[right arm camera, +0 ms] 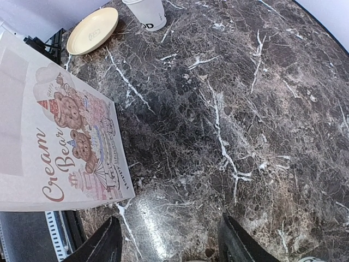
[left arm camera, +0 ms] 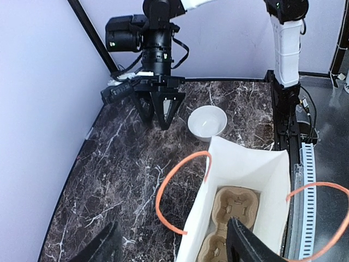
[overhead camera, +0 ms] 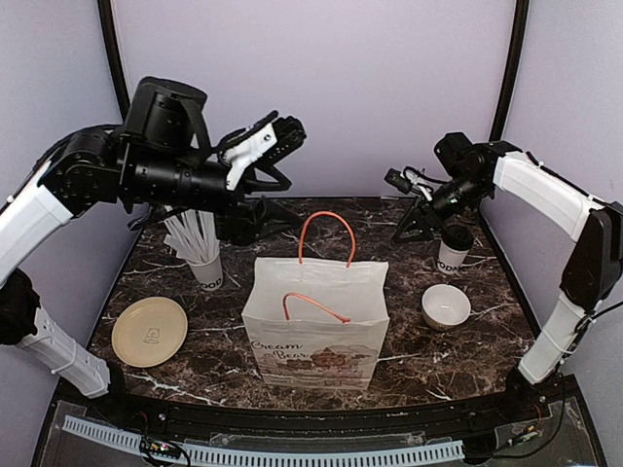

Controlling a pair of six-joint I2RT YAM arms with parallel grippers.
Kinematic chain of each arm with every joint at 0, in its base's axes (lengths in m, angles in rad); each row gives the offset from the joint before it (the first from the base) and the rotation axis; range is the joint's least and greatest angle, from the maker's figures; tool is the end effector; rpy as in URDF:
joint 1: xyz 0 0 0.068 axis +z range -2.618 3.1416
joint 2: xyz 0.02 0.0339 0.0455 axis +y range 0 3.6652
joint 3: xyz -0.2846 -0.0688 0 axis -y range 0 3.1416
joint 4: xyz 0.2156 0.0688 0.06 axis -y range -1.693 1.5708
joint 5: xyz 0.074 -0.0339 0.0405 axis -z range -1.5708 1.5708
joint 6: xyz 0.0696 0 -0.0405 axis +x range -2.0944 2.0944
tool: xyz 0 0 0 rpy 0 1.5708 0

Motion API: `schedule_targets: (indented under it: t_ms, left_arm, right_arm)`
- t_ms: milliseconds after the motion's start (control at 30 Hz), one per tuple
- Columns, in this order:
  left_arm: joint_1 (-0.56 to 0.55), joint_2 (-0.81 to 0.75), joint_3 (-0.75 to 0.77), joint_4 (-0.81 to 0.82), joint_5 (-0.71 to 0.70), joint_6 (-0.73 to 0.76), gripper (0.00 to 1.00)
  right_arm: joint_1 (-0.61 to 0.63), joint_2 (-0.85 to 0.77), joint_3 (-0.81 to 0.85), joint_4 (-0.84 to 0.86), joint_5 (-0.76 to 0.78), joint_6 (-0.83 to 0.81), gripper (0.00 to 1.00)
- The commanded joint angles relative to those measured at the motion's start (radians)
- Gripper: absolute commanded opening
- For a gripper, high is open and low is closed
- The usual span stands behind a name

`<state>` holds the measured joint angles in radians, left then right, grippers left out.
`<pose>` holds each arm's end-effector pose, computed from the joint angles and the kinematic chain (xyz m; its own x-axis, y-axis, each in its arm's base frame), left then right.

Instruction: Pack the takeout coffee

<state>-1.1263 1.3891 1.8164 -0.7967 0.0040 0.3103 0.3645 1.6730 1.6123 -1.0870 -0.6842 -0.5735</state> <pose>0.1175 -0.2473 0.4855 0.1283 0.4407 -0.8884 0.9086 0.3067 0.2834 0.2837 0.1553 0.3268 -0.4342 -0.6157 -0.6576 -0.8979 0.3541 0.2613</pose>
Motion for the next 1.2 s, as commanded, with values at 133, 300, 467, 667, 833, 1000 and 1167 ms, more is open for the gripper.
schedule_targets:
  t_ms: [133,300,467,667,833,1000,1167]
  left_arm:
    - [0.094,0.153,-0.021,0.063,0.106,-0.015,0.62]
    - [0.131,0.176,-0.006,0.104,0.175,-0.016,0.29]
    - [0.147,0.202,0.030,0.166,0.161,-0.005,0.01]
    - [0.148,0.212,0.059,0.193,0.151,0.006,0.00]
    - [0.148,0.181,-0.014,0.245,0.144,0.005,0.00]
    - [0.143,0.147,-0.102,0.246,0.262,-0.038,0.00]
    - [0.096,0.057,-0.238,0.323,0.295,-0.074,0.00]
  right_arm:
    - [-0.016,-0.048,-0.023,-0.011,-0.008,0.003,0.60]
    - [-0.031,-0.068,-0.041,-0.011,0.008,-0.003,0.59]
    - [-0.099,-0.066,-0.024,0.010,0.036,0.008,0.57]
    - [-0.235,-0.023,0.001,0.054,0.044,0.055,0.57]
    - [-0.288,-0.014,-0.029,0.090,0.036,0.080,0.57]
    - [-0.291,-0.029,-0.083,0.118,0.016,0.086,0.57]
    - [-0.290,-0.047,-0.115,0.131,0.031,0.075,0.58]
